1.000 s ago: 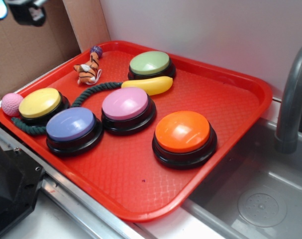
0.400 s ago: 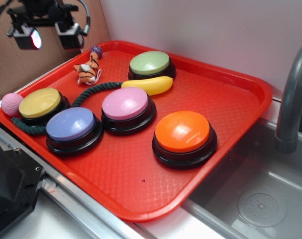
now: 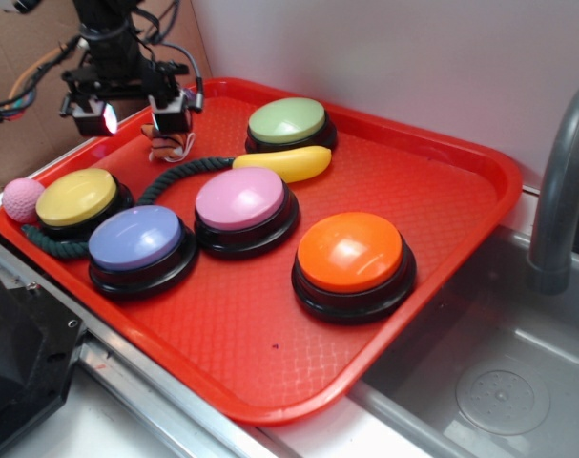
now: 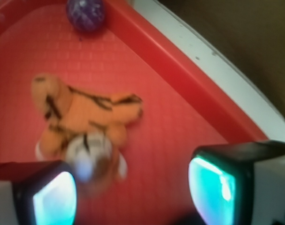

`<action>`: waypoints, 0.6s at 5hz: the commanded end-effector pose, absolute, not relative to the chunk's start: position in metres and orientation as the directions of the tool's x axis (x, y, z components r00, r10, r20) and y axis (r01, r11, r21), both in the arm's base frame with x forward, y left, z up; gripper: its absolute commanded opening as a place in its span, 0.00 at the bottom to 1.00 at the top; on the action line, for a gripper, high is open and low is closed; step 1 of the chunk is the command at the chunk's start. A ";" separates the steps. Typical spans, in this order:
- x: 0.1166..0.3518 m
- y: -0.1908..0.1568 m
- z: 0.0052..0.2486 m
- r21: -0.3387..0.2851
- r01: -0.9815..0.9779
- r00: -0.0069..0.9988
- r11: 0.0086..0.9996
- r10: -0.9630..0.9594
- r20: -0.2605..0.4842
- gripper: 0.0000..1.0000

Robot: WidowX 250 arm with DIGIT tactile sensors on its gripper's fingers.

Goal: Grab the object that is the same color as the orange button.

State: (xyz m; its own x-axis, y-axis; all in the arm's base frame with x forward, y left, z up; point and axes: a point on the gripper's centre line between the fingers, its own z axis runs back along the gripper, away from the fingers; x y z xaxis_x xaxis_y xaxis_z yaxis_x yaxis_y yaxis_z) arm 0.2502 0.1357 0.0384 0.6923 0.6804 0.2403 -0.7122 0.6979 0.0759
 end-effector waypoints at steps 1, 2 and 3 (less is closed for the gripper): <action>0.260 0.146 0.015 0.015 -0.668 0.716 0.744 0.637 0.285 1.00; 0.260 0.146 0.016 0.021 -0.662 0.719 0.749 0.628 0.298 0.22; 0.259 0.144 0.019 0.033 -0.655 0.729 0.755 0.620 0.288 0.00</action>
